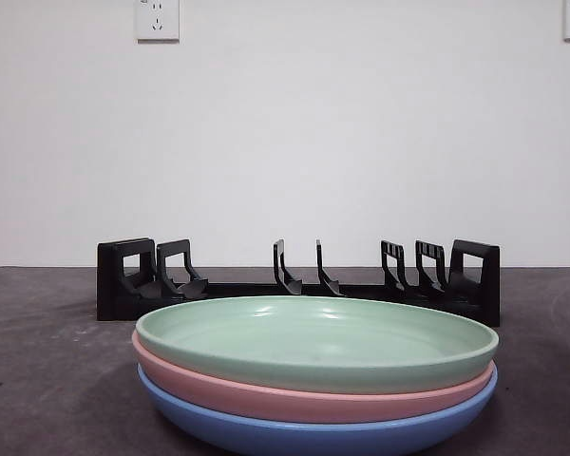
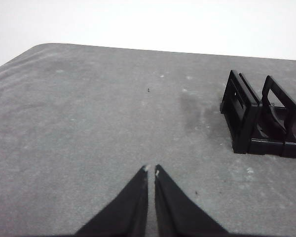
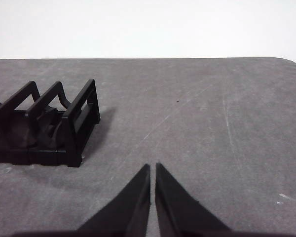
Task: Place the plate
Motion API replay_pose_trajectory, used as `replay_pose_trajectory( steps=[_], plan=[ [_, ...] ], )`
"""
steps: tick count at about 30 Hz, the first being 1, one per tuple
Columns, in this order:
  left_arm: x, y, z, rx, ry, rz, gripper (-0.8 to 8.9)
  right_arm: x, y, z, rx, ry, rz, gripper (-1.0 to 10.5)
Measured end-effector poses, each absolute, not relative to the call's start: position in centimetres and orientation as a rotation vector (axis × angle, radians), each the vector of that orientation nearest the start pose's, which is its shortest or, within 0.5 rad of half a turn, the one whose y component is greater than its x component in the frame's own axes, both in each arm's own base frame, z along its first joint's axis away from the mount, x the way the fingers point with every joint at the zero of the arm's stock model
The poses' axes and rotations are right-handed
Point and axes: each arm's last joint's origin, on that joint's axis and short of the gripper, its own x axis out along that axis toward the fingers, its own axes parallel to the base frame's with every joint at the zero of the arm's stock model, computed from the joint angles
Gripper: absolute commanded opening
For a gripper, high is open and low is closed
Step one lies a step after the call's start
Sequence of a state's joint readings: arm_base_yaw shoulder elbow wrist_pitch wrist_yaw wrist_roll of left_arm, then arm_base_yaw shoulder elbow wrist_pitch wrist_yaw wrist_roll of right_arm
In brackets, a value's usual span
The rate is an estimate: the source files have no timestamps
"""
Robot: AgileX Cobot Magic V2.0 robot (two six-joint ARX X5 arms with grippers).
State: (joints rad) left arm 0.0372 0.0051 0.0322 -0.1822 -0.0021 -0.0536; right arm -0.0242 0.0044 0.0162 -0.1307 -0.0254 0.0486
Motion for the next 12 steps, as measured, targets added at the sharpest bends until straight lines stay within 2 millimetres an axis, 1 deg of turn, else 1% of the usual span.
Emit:
replay_pose_trajectory(
  steps=[12],
  plan=[
    [9.48, 0.36, 15.65, -0.056, 0.154, 0.043, 0.22, 9.58, -0.16, 15.26, 0.052, 0.155, -0.003, 0.2]
  ],
)
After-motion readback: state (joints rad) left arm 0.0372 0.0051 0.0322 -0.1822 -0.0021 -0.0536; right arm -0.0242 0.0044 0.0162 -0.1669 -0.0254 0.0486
